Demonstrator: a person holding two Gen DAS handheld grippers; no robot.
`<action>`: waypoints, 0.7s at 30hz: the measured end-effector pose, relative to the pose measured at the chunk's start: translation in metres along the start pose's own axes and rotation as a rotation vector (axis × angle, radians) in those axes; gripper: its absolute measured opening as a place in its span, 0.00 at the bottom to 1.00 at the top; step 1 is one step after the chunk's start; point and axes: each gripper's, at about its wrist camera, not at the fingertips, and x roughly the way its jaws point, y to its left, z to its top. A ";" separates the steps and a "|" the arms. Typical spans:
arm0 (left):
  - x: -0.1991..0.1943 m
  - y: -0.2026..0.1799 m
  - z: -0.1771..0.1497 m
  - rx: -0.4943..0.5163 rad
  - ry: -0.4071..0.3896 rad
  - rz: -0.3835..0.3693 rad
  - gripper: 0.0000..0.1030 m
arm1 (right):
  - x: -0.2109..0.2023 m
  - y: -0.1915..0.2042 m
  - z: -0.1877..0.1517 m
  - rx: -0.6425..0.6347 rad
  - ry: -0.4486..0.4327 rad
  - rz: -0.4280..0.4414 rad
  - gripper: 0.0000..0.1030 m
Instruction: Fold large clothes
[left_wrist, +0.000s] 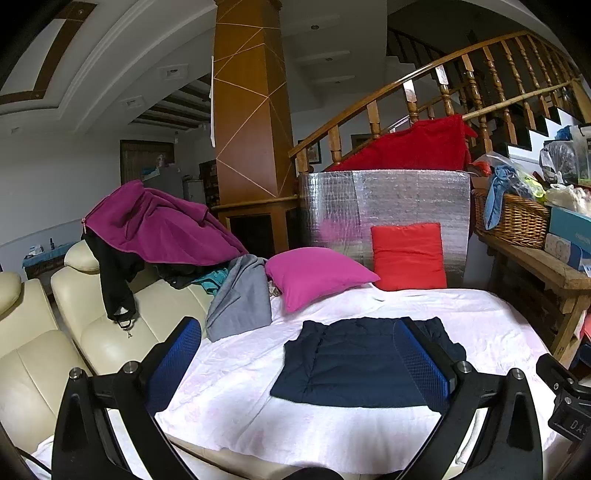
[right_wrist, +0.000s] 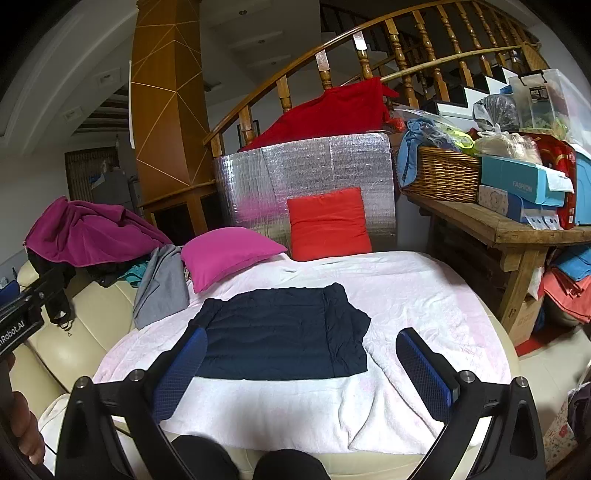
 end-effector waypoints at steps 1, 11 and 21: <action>0.001 0.000 0.000 0.000 0.001 0.000 1.00 | 0.000 0.000 0.000 0.000 0.002 0.000 1.00; 0.004 0.002 -0.001 -0.004 0.010 0.005 1.00 | 0.004 0.000 0.001 -0.005 0.007 0.001 1.00; 0.006 0.002 -0.005 0.004 0.017 -0.002 1.00 | 0.007 0.005 -0.002 -0.014 0.011 -0.004 1.00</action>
